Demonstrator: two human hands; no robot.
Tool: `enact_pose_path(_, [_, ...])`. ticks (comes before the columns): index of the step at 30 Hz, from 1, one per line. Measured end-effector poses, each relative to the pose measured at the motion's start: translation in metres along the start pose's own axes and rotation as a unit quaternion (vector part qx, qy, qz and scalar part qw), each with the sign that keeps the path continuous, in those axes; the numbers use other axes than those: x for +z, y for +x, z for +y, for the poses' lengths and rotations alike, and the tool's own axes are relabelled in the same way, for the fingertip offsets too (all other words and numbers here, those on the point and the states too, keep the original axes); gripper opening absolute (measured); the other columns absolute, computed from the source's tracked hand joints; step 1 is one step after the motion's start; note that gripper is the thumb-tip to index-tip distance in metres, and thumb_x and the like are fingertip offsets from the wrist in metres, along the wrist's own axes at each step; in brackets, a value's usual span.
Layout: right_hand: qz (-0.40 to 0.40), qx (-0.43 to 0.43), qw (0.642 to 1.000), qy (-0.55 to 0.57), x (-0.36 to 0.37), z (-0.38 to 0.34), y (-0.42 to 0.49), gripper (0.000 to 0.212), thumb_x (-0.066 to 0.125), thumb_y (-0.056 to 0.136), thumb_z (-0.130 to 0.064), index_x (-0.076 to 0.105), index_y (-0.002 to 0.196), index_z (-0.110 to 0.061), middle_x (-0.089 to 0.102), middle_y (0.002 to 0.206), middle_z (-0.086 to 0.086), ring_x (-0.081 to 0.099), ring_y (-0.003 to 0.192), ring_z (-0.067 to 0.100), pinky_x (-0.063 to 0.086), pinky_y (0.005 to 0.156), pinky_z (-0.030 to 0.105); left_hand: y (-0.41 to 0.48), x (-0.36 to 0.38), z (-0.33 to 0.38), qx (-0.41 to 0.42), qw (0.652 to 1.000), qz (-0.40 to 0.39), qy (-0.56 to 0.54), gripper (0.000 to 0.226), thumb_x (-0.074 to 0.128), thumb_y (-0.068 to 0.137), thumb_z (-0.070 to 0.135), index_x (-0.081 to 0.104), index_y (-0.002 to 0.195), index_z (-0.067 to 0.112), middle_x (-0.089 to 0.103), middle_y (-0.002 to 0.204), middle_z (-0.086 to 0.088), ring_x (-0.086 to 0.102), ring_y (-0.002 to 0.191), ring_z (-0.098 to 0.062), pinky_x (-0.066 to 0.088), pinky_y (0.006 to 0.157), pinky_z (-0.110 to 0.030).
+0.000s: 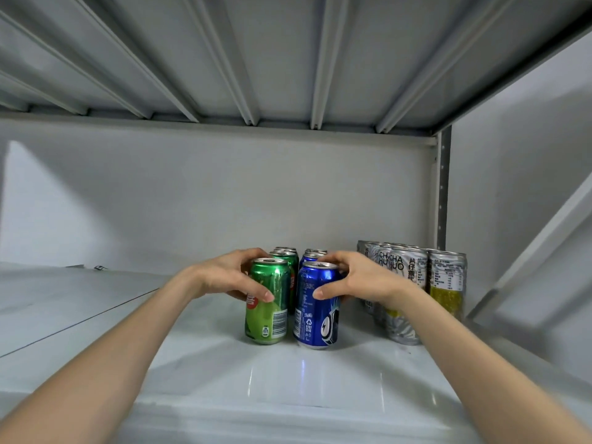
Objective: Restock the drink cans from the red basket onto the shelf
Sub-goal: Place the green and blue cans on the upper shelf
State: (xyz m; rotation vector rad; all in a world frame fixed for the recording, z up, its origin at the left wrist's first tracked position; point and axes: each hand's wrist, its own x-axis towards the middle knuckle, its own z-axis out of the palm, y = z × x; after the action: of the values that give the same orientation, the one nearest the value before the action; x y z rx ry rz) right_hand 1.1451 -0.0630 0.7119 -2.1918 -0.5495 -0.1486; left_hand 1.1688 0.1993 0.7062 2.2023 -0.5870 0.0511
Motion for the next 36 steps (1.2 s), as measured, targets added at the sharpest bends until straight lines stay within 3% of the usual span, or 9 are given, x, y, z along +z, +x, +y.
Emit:
enact_pose_path(2, [0.002, 0.032, 0.996, 0.087, -0.002, 0.009, -0.005, 0.051, 0.081, 0.074, -0.009, 0.057, 0.118, -0.014, 0.068, 0.113, 0.007, 0.069, 0.100, 0.027, 0.059, 0.082, 0.041, -0.003, -0.004, -0.007, -0.010, 1.000, 0.001, 0.009, 0.091, 0.091, 0.048, 0.036, 0.048, 0.127, 0.036, 0.064, 0.118, -0.004, 0.068, 0.100, -0.018, 0.058, 0.088, -0.039])
enact_pose_path(5, [-0.040, 0.079, 0.989, 0.121, -0.008, 0.018, -0.006, 0.062, 0.087, 0.064, -0.015, 0.058, 0.119, -0.012, 0.073, 0.107, 0.013, 0.070, 0.093, 0.035, 0.057, 0.086, 0.050, -0.011, -0.008, -0.009, -0.048, 0.998, -0.041, 0.018, 0.095, 0.092, 0.058, 0.028, 0.038, 0.136, 0.034, 0.063, 0.119, -0.006, 0.068, 0.102, -0.018, 0.057, 0.089, -0.037])
enact_pose_path(7, [-0.053, 0.098, 0.988, 0.107, -0.006, 0.022, -0.003, 0.075, 0.092, 0.058, -0.017, 0.056, 0.124, -0.013, 0.073, 0.105, 0.014, 0.071, 0.086, 0.032, 0.058, 0.081, 0.048, -0.014, -0.005, -0.009, -0.076, 0.993, -0.074, 0.043, 0.089, 0.088, 0.069, 0.020, 0.035, 0.139, 0.033, 0.066, 0.116, -0.005, 0.069, 0.103, -0.020, 0.057, 0.087, -0.033])
enact_pose_path(11, [-0.047, 0.095, 0.986, 0.131, -0.001, 0.023, -0.001, 0.069, 0.086, 0.061, -0.012, 0.056, 0.123, -0.012, 0.074, 0.104, 0.015, 0.072, 0.085, 0.033, 0.058, 0.081, 0.048, -0.010, 0.001, -0.014, -0.073, 0.995, -0.059, 0.023, 0.071, 0.084, 0.075, 0.017, 0.044, 0.131, 0.034, 0.070, 0.109, -0.006, 0.072, 0.095, -0.028, 0.058, 0.082, -0.033])
enact_pose_path(15, [-0.040, 0.087, 0.986, 0.139, 0.002, 0.023, -0.001, 0.068, 0.084, 0.060, -0.015, 0.056, 0.122, -0.012, 0.074, 0.104, 0.015, 0.071, 0.089, 0.034, 0.058, 0.082, 0.048, -0.006, 0.005, -0.018, -0.056, 0.998, -0.035, -0.010, 0.079, 0.086, 0.072, 0.020, 0.044, 0.138, 0.030, 0.070, 0.111, -0.008, 0.071, 0.099, -0.028, 0.059, 0.084, -0.036])
enact_pose_path(20, [-0.002, 0.094, 0.984, 0.150, 0.005, 0.025, 0.003, 0.049, 0.079, 0.075, -0.009, 0.056, 0.118, -0.011, 0.075, 0.098, 0.011, 0.072, 0.082, 0.030, 0.060, 0.076, 0.043, 0.001, 0.012, -0.023, -0.054, 0.998, -0.006, -0.034, 0.089, 0.087, 0.065, 0.027, 0.040, 0.141, 0.025, 0.070, 0.112, -0.012, 0.072, 0.096, -0.027, 0.059, 0.085, -0.039])
enact_pose_path(24, [0.029, 0.106, 0.980, 0.165, 0.007, 0.029, 0.006, 0.041, 0.079, 0.076, -0.010, 0.059, 0.112, -0.010, 0.075, 0.094, 0.011, 0.072, 0.081, 0.029, 0.060, 0.072, 0.041, 0.004, 0.019, -0.026, -0.052, 0.997, 0.021, -0.051, 0.069, 0.083, 0.076, 0.021, 0.043, 0.133, 0.024, 0.069, 0.112, -0.013, 0.072, 0.093, -0.027, 0.058, 0.086, -0.041])
enact_pose_path(30, [0.069, 0.109, 0.973, 0.190, 0.013, 0.033, 0.010, 0.026, 0.075, 0.080, -0.005, 0.060, 0.100, -0.010, 0.072, 0.093, 0.009, 0.070, 0.078, 0.023, 0.058, 0.060, 0.035, 0.013, 0.025, -0.033, -0.048, 0.995, 0.050, -0.075, 0.066, 0.082, 0.076, 0.024, 0.046, 0.131, 0.022, 0.069, 0.111, -0.013, 0.072, 0.095, -0.026, 0.059, 0.085, -0.041])
enact_pose_path(36, [0.087, 0.106, 0.970, 0.202, 0.018, 0.035, 0.010, 0.035, 0.078, 0.078, -0.005, 0.057, 0.106, -0.010, 0.071, 0.096, 0.008, 0.070, 0.072, 0.018, 0.055, 0.049, 0.028, 0.016, 0.028, -0.037, -0.048, 0.994, 0.060, -0.083, 0.063, 0.081, 0.078, 0.024, 0.047, 0.131, 0.021, 0.069, 0.110, -0.013, 0.071, 0.098, -0.026, 0.059, 0.084, -0.041])
